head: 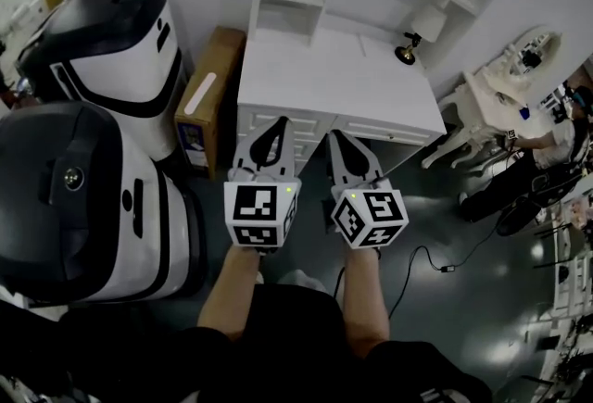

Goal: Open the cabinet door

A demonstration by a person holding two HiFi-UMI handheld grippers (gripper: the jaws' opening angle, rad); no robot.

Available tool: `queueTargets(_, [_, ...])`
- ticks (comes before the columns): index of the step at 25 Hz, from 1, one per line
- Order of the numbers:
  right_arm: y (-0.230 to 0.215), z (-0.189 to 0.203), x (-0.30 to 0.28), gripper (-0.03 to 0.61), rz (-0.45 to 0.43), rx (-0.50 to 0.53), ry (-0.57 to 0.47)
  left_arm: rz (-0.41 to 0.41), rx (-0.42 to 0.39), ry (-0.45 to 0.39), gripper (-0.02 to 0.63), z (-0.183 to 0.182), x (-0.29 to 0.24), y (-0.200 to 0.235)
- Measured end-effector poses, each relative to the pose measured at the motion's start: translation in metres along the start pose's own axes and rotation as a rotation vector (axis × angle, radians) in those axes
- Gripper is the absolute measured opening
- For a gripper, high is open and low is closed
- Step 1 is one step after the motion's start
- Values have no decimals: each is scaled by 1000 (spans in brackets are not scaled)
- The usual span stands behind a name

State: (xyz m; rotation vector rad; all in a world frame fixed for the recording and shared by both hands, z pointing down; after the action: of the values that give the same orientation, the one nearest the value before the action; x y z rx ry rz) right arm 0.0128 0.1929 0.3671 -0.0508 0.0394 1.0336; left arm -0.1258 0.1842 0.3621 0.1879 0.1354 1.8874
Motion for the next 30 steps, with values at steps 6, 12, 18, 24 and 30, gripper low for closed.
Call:
queueTargets(6, [16,-13,-31,20,-84,32,-10,-44,8,-12,12,-11,-1,27])
queueTargets(12, [-2,-24,-56,20,-101,6,-46,-84,-25,-18,12,-20,-6,46])
queueTargets(18, [-10,-20,-90,20,-164,5,-70,-100,-39,-43,12,-19,-37,58])
queueTargets(24, [-64,-23,-115,20,-135,-27,-72,-103,-46,-32,14,-12,-85,52])
queueTargets(30, [-100,-9,-149,20,-151,-62,-42,-117,-43,3,14,4,-131,50])
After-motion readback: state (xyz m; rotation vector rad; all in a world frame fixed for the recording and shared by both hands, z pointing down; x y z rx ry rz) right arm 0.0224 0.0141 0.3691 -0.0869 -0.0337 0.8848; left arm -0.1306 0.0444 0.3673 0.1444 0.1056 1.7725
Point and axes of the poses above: the fingertips, and each gripper's own axes: x backward along the fingers, y to its left, z out of its underside, the point moved 6 cm from there along x, backward along the fingers, and after that the axes turned 7 degrees about -z, right-handed, at the moved point
